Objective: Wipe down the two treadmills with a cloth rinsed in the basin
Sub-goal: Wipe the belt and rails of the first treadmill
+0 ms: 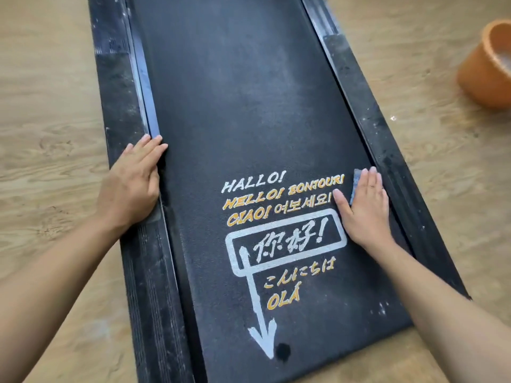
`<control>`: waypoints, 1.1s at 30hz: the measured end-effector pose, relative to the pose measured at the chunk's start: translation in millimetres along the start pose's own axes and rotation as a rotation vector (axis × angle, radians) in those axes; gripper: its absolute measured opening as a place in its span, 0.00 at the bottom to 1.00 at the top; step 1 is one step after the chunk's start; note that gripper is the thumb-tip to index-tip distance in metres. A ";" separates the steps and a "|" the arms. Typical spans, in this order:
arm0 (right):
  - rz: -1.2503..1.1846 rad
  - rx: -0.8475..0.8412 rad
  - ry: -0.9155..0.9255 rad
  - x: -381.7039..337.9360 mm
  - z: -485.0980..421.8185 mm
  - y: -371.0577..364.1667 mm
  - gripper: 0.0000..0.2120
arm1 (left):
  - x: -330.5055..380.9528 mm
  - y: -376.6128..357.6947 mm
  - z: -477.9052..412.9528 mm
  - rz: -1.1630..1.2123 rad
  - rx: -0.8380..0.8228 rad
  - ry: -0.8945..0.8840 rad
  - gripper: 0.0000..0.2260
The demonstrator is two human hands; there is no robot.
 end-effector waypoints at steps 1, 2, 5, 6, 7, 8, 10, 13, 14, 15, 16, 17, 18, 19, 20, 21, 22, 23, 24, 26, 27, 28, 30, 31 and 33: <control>-0.028 0.008 -0.030 -22.9 7.5 -4.1 0.54 | -0.5 -0.2 0.3 -0.004 0.004 -0.001 0.26; -0.040 -0.003 -0.008 -52.2 20.2 -10.3 0.54 | -1.3 -0.5 0.7 -0.004 0.006 -0.001 0.26; -0.061 -0.061 0.270 -167.9 89.8 -46.0 0.45 | -1.5 -1.6 0.3 0.009 -0.001 0.005 0.25; -0.086 -0.087 0.367 -208.5 120.1 -59.3 0.43 | -2.0 -0.7 0.5 0.004 -0.001 -0.002 0.25; -0.106 -0.118 0.453 -243.0 149.1 -72.0 0.41 | -2.4 0.3 1.7 -0.007 -0.002 -0.013 0.24; -0.117 -0.149 0.512 -268.6 172.5 -80.8 0.40 | -2.7 0.9 3.5 -0.022 -0.007 -0.025 0.24; -0.110 -0.197 0.574 -284.6 185.7 -87.4 0.38 | -3.7 2.1 4.1 -0.043 -0.019 -0.047 0.25; -0.031 -0.130 0.689 -241.1 154.5 -78.2 0.39 | -7.9 3.9 2.4 -0.045 -0.031 -0.043 0.26; -0.006 -0.090 0.683 -214.9 136.9 -73.3 0.40 | -8.4 3.9 2.6 -0.044 -0.040 -0.038 0.27; 0.008 -0.058 0.637 -185.2 116.7 -66.0 0.40 | -7.7 2.7 3.3 -0.044 -0.051 -0.038 0.27; 0.012 -0.031 0.567 -153.3 94.3 -58.4 0.41 | -6.8 2.0 3.7 -0.050 -0.059 -0.042 0.28; 0.009 -0.010 0.486 -120.6 72.2 -48.9 0.41 | -6.4 1.9 4.1 -0.060 -0.060 -0.046 0.28; 0.006 0.007 0.389 -86.7 53.0 -37.9 0.41 | -5.6 1.5 4.2 -0.067 -0.061 -0.051 0.28; 0.006 0.014 0.282 -52.2 38.5 -26.4 0.41 | -4.8 0.8 3.9 -0.070 -0.063 -0.051 0.28; 0.009 0.005 0.180 -20.4 28.4 -17.2 0.42 | -4.5 0.7 3.0 -0.071 -0.064 -0.048 0.28; 0.015 -0.013 0.100 5.6 22.6 -9.6 0.43 | -3.4 1.0 1.2 -0.069 -0.061 -0.045 0.28; 0.024 -0.033 0.058 23.5 19.9 -3.6 0.44 | -2.5 0.9 -0.5 -0.064 -0.055 -0.041 0.28; 0.042 -0.048 0.055 32.8 18.9 0.0 0.45 | -2.1 0.4 -1.0 -0.056 -0.046 -0.035 0.27; 0.068 -0.055 0.070 34.6 19.6 1.1 0.47 | -2.0 -0.2 -0.4 -0.045 -0.036 -0.031 0.27; 0.090 -0.039 0.116 23.9 20.9 -0.2 0.50 | -3.0 -1.7 1.3 -0.028 -0.014 -0.027 0.27; 0.057 -0.028 0.123 14.2 22.4 -2.3 0.51 | -3.3 -2.1 0.8 -0.024 -0.008 -0.025 0.27; -0.007 -0.017 0.098 4.0 24.4 -5.7 0.53 | -2.7 -2.0 0.5 -0.022 -0.003 -0.021 0.27; -0.149 0.034 -0.010 -19.2 27.1 -10.7 0.58 | -0.4 -1.0 0.7 -0.018 0.006 -0.006 0.27; -0.179 0.049 -0.043 -34.7 30.2 -12.5 0.59 | 1.4 -0.1 1.1 -0.018 0.012 0.001 0.27; -0.177 0.005 0.007 -80.8 50.9 -20.2 0.56 | 4.4 2.5 1.9 -0.022 0.014 0.001 0.27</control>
Point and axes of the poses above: each hand's wrist, its own z-axis away from the middle knuckle, its own y-axis out of the back of the hand, x = y × z, the point moved 2 cm from there along -z, towards the middle knuckle, and after that the axes turned 5 degrees about x, right-handed, at the moved point
